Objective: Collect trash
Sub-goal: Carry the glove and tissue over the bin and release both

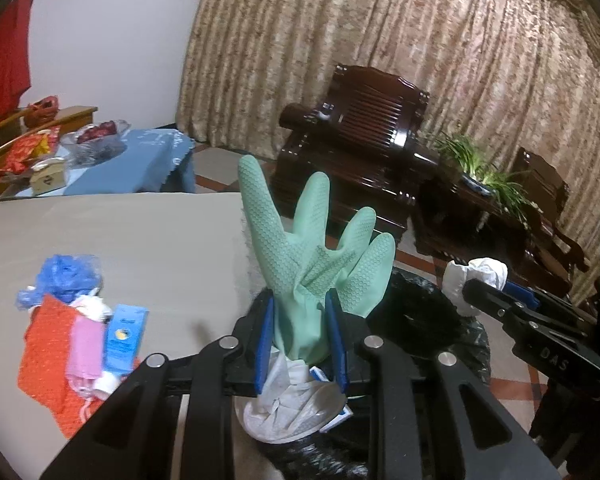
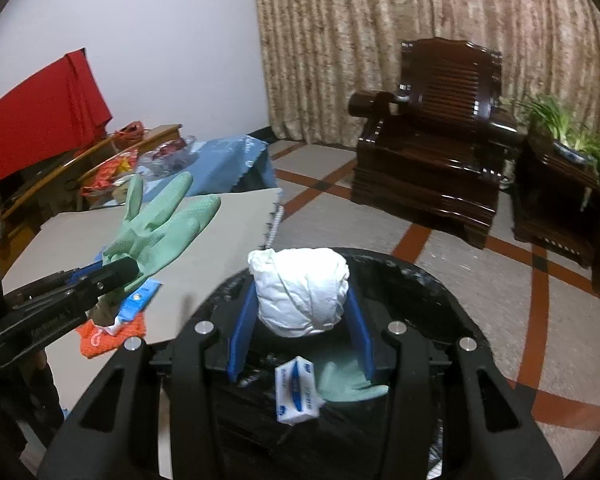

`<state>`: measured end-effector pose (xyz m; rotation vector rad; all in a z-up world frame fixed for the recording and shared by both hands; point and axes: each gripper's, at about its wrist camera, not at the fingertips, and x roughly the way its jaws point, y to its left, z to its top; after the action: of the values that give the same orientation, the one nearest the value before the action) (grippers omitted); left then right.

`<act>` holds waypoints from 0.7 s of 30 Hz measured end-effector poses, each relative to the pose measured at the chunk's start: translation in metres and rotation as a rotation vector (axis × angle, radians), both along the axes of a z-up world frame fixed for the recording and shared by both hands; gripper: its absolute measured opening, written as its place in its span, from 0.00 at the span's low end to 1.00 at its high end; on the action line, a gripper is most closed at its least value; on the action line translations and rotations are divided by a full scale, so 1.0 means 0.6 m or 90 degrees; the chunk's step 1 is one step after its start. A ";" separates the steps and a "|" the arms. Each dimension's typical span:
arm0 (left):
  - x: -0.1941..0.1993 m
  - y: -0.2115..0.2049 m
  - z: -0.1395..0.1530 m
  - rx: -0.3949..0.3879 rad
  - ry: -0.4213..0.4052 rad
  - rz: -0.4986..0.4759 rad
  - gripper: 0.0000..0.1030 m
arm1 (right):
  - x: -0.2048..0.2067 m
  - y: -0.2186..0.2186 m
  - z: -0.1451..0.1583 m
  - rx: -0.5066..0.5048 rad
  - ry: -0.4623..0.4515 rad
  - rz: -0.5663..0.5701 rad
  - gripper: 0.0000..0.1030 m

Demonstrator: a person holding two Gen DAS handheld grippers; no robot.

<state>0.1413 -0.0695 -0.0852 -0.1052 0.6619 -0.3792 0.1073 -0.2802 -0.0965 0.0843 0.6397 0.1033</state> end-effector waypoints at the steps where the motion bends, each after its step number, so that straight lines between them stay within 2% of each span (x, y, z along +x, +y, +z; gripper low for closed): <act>1: 0.002 -0.009 -0.004 0.000 0.004 -0.007 0.24 | -0.001 -0.005 -0.003 -0.001 0.001 -0.004 0.40; 9: 0.026 -0.068 -0.030 0.003 0.027 -0.050 0.24 | -0.003 -0.044 -0.023 -0.012 0.019 -0.040 0.40; 21: 0.049 -0.117 -0.073 0.003 0.063 -0.097 0.25 | 0.002 -0.074 -0.055 -0.022 0.050 -0.077 0.43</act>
<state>0.1705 -0.1396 -0.1292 -0.0686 0.7706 -0.5216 0.1083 -0.3244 -0.1296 0.0938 0.7129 -0.0287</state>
